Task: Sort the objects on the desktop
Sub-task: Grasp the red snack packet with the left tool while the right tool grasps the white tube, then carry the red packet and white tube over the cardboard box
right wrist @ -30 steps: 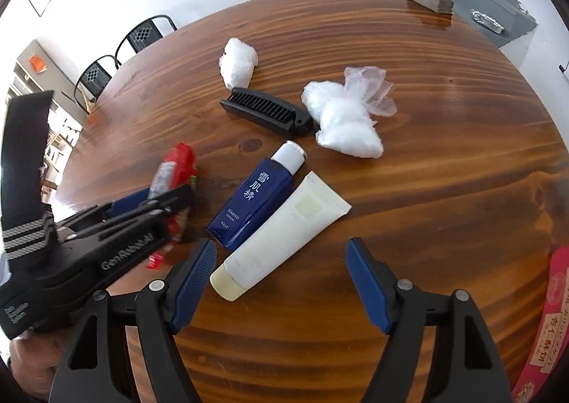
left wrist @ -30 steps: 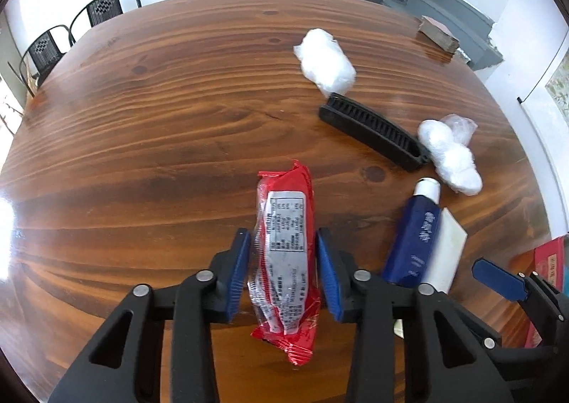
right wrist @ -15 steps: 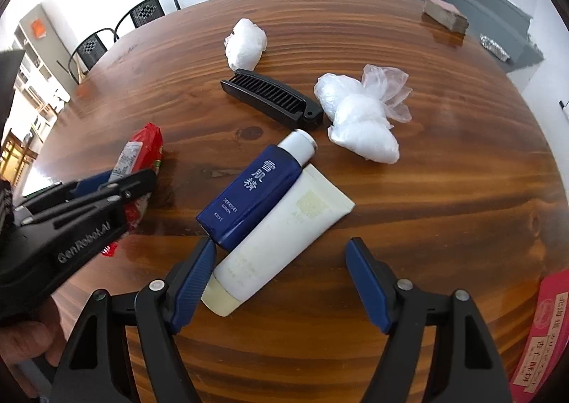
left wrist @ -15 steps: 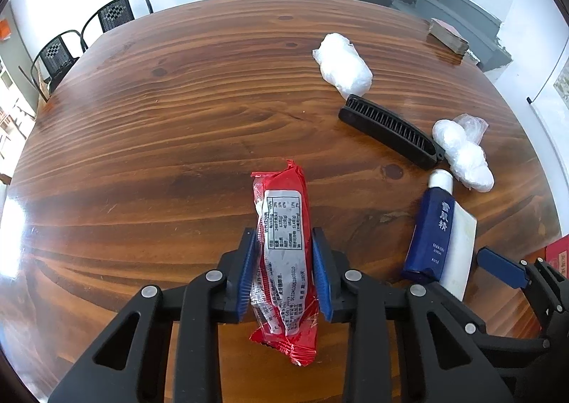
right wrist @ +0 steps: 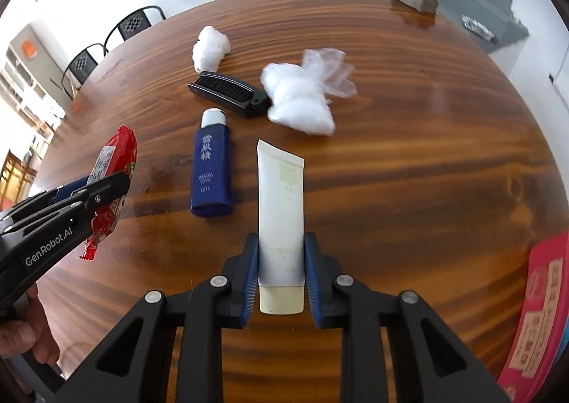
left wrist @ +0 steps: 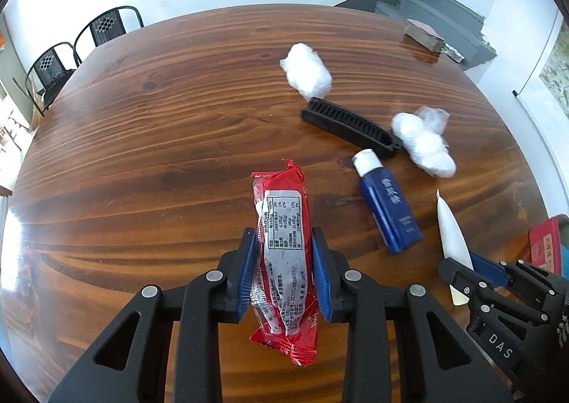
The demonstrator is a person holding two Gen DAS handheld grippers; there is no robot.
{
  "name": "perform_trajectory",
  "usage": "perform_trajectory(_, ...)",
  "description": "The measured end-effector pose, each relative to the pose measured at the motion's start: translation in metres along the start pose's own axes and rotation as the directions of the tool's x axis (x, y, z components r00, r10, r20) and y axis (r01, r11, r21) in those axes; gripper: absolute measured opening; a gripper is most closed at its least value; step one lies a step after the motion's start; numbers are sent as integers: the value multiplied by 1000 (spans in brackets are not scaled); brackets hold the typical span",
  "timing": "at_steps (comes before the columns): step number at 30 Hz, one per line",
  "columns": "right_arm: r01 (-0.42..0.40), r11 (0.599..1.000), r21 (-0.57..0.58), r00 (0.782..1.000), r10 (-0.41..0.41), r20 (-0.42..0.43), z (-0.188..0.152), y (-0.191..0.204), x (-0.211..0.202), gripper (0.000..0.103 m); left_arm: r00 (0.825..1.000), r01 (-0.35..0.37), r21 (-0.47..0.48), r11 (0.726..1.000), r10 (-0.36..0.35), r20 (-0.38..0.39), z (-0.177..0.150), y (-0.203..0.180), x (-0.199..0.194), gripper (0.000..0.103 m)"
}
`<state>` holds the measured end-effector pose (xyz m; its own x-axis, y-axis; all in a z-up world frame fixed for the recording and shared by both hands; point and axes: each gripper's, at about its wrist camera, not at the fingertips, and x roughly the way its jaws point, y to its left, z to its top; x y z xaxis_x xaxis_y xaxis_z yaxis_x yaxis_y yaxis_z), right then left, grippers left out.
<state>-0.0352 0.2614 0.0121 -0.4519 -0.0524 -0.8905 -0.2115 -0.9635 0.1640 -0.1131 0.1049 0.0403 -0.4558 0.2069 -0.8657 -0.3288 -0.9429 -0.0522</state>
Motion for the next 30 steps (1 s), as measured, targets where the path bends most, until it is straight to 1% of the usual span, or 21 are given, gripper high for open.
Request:
perform_trajectory(12, -35, 999, 34, 995, 32, 96, -24, -17, -57, 27, 998, 26, 53, 998, -29, 48, -8, -35, -43, 32)
perform_trajectory(14, -37, 999, 38, 994, 32, 105, -19, -21, -60, 27, 998, 35, 58, 998, -38, 53, -11, -41, -50, 32)
perform_trajectory(18, -36, 998, 46, 992, 30, 122, -20, -31, -66, 27, 997, 44, 69, 997, -49, 65, -17, -54, -64, 32)
perform_trajectory(21, -32, 998, 52, 991, 25, 134, -27, -36, -80, 27, 996, 48, 82, 996, -54, 78, -22, -66, -73, 32)
perform_trajectory(30, -10, 995, 99, 985, -7, 171, -53, -76, -114, 27, 990, 71, 145, 987, -87, 108, -35, -116, -95, 32)
